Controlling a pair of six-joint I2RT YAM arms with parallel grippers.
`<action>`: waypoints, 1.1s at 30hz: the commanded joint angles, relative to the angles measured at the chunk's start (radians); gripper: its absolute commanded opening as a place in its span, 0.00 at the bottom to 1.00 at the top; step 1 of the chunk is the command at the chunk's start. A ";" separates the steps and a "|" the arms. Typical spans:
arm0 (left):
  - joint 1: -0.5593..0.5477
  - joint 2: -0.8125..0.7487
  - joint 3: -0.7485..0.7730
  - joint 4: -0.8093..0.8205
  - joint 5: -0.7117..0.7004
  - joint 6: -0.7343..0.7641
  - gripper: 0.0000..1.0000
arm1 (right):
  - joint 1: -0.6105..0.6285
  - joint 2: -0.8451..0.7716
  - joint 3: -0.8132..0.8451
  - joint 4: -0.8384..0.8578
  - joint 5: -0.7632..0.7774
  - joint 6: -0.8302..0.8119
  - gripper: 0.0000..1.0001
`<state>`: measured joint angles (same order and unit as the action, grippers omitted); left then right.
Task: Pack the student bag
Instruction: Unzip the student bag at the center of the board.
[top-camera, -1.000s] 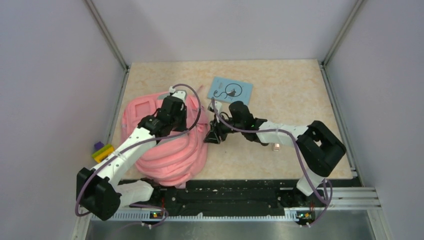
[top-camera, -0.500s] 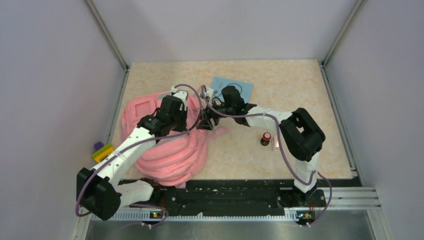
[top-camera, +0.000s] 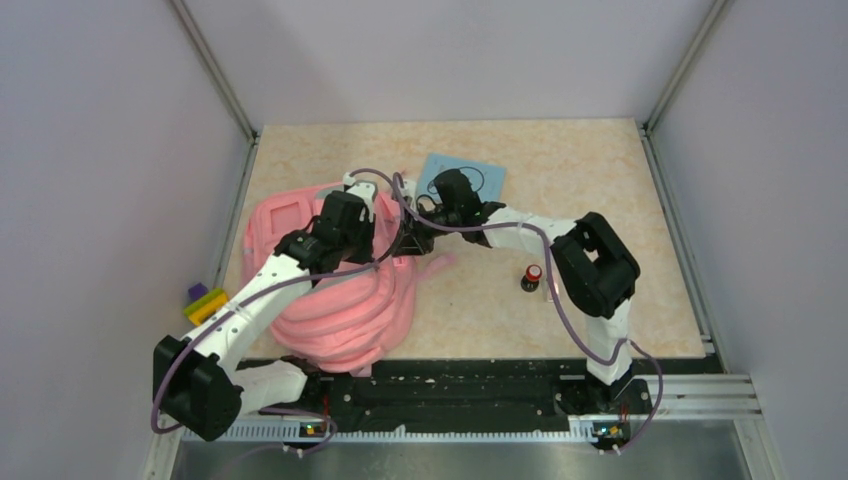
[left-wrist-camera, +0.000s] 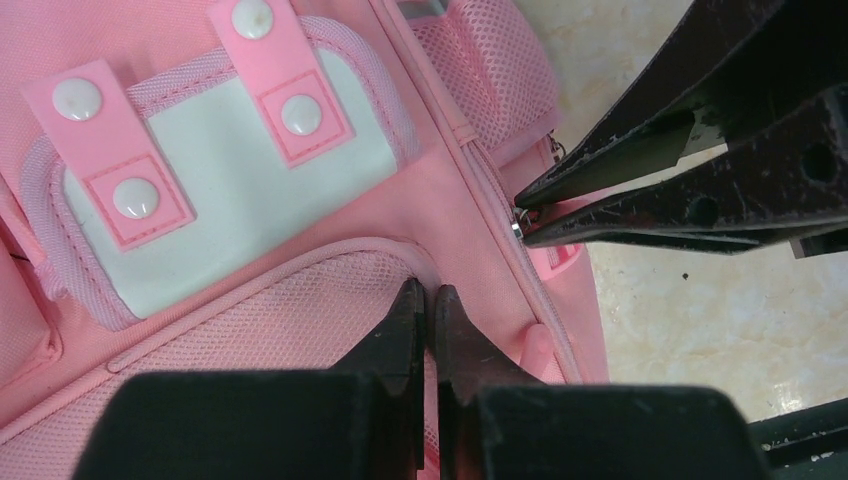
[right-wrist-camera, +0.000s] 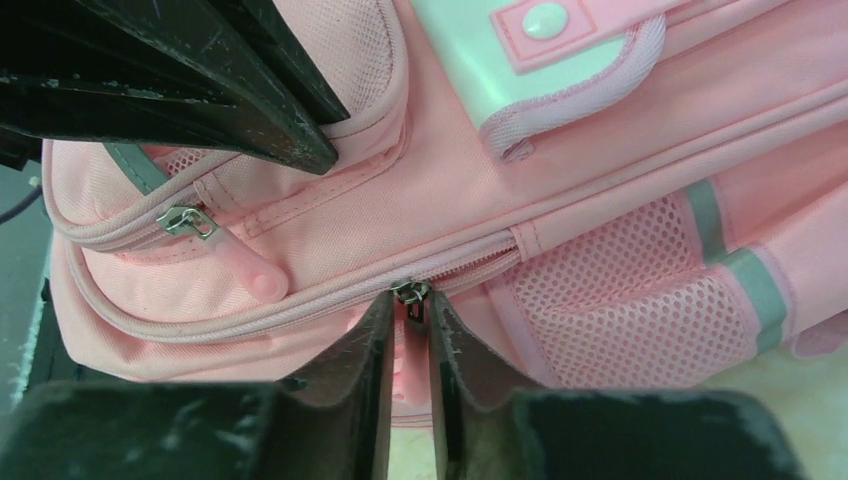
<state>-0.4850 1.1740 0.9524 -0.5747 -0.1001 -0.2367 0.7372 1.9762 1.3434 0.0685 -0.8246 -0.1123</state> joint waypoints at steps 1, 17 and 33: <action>0.001 -0.007 0.023 0.135 0.040 0.028 0.00 | 0.014 -0.002 0.040 0.014 0.009 -0.015 0.05; 0.016 0.001 0.029 0.179 0.007 -0.068 0.00 | 0.060 -0.162 -0.177 0.082 -0.055 0.193 0.00; 0.018 0.040 0.009 0.377 0.075 -0.250 0.00 | 0.214 -0.318 -0.462 0.410 0.144 0.585 0.00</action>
<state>-0.4656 1.1866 0.9421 -0.5358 -0.0849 -0.3882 0.8986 1.7222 0.9474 0.3016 -0.7193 0.2935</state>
